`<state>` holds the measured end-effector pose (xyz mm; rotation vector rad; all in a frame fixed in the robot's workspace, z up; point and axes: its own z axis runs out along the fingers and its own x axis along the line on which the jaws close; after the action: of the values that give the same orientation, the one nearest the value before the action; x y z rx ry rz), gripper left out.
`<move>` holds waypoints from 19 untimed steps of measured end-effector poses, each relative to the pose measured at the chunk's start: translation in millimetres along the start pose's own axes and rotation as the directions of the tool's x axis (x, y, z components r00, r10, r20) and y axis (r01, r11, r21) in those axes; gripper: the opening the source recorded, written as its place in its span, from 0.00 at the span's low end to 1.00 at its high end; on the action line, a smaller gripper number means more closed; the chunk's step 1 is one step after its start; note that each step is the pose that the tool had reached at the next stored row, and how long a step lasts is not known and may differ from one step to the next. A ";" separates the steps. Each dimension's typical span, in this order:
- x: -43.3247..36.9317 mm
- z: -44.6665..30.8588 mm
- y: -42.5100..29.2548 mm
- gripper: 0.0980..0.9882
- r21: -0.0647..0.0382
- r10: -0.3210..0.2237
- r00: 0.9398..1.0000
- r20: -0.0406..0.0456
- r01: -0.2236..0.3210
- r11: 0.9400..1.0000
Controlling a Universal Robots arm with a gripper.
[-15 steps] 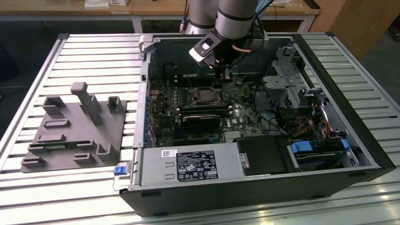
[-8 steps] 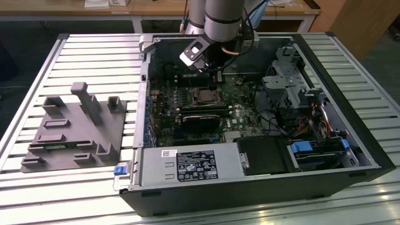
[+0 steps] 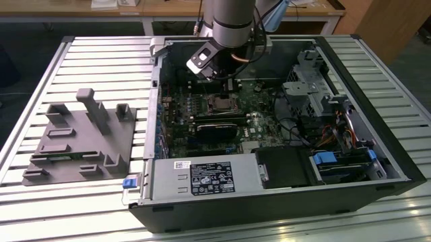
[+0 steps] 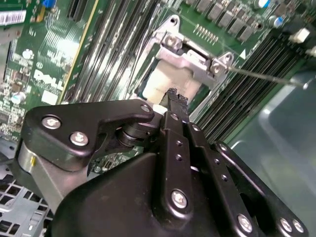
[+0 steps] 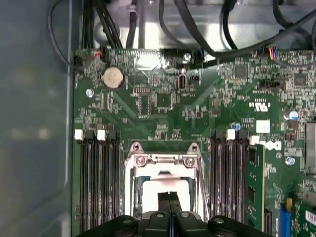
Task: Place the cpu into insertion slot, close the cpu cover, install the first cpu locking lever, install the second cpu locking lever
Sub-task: 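Close the cpu cover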
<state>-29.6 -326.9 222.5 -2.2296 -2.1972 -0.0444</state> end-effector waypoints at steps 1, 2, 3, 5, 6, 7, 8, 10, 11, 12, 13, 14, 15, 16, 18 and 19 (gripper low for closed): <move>-0.1 0.6 -1.4 0.01 0.000 0.000 1.000 0.000 0.000 1.000; -0.1 1.0 -2.4 0.01 0.000 0.000 1.000 0.000 0.000 1.000; -0.2 1.4 -3.1 0.01 0.000 0.000 1.000 0.000 0.000 1.000; -0.2 1.4 -3.3 0.01 0.000 0.000 1.000 0.000 0.000 1.000; -0.2 1.4 -3.4 0.01 0.000 0.000 1.000 0.000 0.000 1.000; -0.2 1.4 -3.5 0.01 0.000 0.000 1.000 0.000 0.000 1.000; -0.2 1.4 -3.5 0.01 0.000 -0.001 1.000 0.000 0.001 1.000; -0.2 1.5 -3.5 0.01 0.001 -0.017 1.000 0.000 0.017 1.000; -0.2 1.5 -3.6 0.01 0.001 -0.034 0.999 0.000 0.034 0.999; -0.2 1.5 -3.5 0.01 0.002 -0.053 0.999 -0.001 0.053 0.999; -0.2 1.5 -3.5 0.01 0.002 -0.071 0.997 -0.001 0.071 0.997; -0.2 1.6 -3.5 0.01 0.003 -0.089 0.996 -0.001 0.089 0.996; -0.2 1.6 -3.5 0.01 0.003 -0.108 0.994 -0.001 0.108 0.994; -0.2 1.6 -3.5 0.01 0.003 -0.126 0.992 -0.001 0.126 0.992; -0.2 1.7 -3.5 0.01 0.005 -0.162 0.987 -0.002 0.162 0.987; -0.2 1.7 -3.5 0.01 0.005 -0.179 0.984 -0.002 0.179 0.984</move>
<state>-33.1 -327.0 220.7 -2.0211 -2.3876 -0.0418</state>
